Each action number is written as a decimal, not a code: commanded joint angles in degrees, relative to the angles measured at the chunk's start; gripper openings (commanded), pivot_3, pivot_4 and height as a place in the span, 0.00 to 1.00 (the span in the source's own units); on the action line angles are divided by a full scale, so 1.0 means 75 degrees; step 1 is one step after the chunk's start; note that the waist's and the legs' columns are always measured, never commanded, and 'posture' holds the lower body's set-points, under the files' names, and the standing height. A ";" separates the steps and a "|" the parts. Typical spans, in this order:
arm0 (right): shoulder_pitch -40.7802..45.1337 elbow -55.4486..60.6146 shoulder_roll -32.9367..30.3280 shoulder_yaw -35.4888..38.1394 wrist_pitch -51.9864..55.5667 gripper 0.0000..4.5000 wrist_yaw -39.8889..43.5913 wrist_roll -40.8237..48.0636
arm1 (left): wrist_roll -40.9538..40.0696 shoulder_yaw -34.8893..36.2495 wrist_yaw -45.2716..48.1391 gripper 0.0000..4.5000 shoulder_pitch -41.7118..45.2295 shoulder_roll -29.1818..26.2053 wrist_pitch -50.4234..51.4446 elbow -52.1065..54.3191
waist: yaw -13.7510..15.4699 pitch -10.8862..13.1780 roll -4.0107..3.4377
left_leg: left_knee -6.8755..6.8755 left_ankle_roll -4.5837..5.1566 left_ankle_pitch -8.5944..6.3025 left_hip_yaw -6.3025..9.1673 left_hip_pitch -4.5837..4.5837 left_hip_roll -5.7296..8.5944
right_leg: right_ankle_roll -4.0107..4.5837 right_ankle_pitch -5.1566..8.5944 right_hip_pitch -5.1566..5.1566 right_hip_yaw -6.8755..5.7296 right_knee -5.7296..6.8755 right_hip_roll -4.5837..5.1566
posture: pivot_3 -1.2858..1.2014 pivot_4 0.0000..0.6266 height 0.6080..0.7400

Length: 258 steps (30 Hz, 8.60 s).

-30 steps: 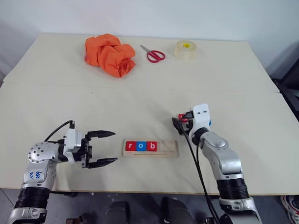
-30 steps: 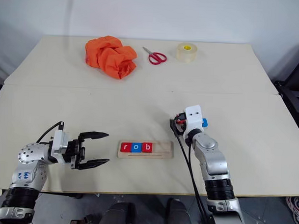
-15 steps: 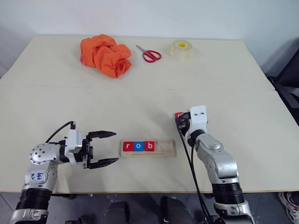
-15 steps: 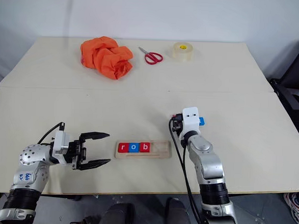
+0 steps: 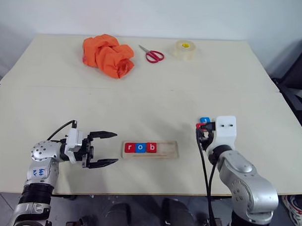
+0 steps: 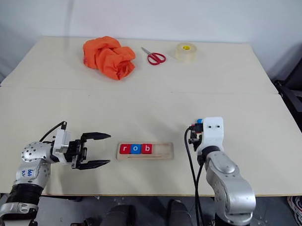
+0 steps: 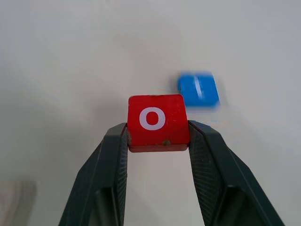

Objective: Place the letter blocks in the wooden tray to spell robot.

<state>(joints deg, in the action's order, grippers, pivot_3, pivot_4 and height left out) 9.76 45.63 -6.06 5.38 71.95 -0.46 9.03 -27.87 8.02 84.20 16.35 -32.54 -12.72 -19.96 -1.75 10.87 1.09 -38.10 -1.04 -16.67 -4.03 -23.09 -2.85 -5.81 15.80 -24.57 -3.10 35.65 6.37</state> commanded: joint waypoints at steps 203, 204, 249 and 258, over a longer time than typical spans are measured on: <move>0.1855 -0.6661 -0.2332 0.0613 -0.4769 1.00 0.3087 0.0789 | 0.0004 -0.0078 -0.0068 1.00 0.0405 -0.0017 -0.0253 -0.0029 | 0.0193 0.0003 0.0012 | -0.0013 0.0005 0.0022 0.0004 -0.0003 0.0007 | -0.0014 -0.0014 0.0011 -0.0011 0.0001 0.0004 | 0.52 0.24 1.00; 0.1832 -0.6628 -0.2294 0.0621 -0.4797 1.00 0.3059 0.0788 | 0.0004 -0.0079 -0.0090 1.00 0.0378 -0.0011 -0.0240 0.0014 | 0.0185 0.0003 0.0012 | -0.0012 0.0005 0.0022 0.0004 -0.0002 0.0005 | -0.0014 -0.0014 0.0010 -0.0011 0.0002 0.0002 | 0.52 0.24 1.00; -0.0989 0.0459 -0.0155 0.0460 -0.0615 0.95 0.0174 0.1240 | 0.0108 -0.0310 0.0474 1.00 0.1078 0.0256 -0.0498 -0.0919 | 0.0204 0.0002 0.0012 | 0.0008 0.0007 0.0026 0.0019 -0.0007 0.0003 | -0.0001 -0.0007 0.0005 -0.0019 -0.0006 -0.0003 | 0.52 0.24 1.00; -0.0216 -0.0981 -0.3686 0.0047 -0.1824 0.99 0.3215 0.1531 | 0.0138 -0.0340 0.0419 1.00 0.1109 0.0359 -0.0615 -0.1007 | 0.0208 0.0001 0.0015 | 0.0005 0.0008 0.0026 0.0022 -0.0006 0.0005 | -0.0004 -0.0009 0.0010 -0.0021 -0.0014 -0.0003 | 0.52 0.24 1.00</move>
<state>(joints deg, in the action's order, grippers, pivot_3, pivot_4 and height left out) 8.04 39.76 -32.08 6.32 61.06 19.86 20.33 -26.67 5.46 85.94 24.26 -29.93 -16.44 -27.77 -0.19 10.87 1.20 -38.06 -0.98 -16.48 -3.85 -23.14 -2.80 -5.83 15.73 -24.50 -3.26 35.54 6.34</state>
